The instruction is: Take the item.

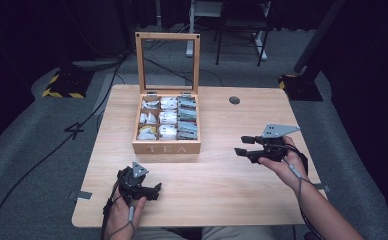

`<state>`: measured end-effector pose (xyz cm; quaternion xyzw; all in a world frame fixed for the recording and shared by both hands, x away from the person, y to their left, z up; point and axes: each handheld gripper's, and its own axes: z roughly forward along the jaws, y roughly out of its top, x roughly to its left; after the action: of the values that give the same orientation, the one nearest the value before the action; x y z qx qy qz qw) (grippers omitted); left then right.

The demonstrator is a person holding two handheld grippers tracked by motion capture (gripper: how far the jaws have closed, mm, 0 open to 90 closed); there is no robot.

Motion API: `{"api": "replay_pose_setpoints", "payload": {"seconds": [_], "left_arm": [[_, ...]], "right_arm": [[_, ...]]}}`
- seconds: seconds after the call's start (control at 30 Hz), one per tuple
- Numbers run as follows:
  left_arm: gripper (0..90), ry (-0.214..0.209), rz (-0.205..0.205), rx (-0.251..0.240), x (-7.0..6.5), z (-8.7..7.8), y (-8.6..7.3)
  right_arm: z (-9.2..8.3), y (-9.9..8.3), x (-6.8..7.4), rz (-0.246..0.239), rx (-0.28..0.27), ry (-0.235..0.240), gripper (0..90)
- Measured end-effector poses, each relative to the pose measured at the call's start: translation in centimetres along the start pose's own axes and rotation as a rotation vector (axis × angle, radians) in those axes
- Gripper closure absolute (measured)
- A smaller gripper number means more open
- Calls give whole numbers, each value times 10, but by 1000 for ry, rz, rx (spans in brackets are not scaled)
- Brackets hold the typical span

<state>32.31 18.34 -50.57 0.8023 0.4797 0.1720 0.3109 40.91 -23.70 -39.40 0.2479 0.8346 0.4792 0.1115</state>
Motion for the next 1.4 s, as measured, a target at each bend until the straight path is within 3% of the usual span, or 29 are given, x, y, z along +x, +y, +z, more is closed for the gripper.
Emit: {"api": "replay_pose_setpoints", "payload": {"seconds": [0.13,0.3,0.5,0.7,0.87,0.97,1.17,1.27,1.4], "left_arm": [[2,1,-1,0,0,0,0],[2,1,-1,0,0,0,0],[1,4,-6,1,-1,0,0],[0,8,-8,2,-1,0,0],[1,9,-15,-1,-1,1,1],[1,11,-19,-1,-2,1,1],[1,11,-20,-2,-2,1,1],[0,11,-18,0,-2,1,1],[0,19,-26,1,-3,2,3]], "right_arm": [[14,17,0,3,-10,29,445],[30,32,2,-34,10,40,446],[56,59,14,-74,11,74,443],[81,76,25,-126,55,87,443],[101,88,32,-101,84,144,443],[112,95,36,-110,93,145,443],[128,102,36,-90,105,149,443],[139,107,33,-56,104,166,443],[148,112,30,-61,114,154,444]]}}
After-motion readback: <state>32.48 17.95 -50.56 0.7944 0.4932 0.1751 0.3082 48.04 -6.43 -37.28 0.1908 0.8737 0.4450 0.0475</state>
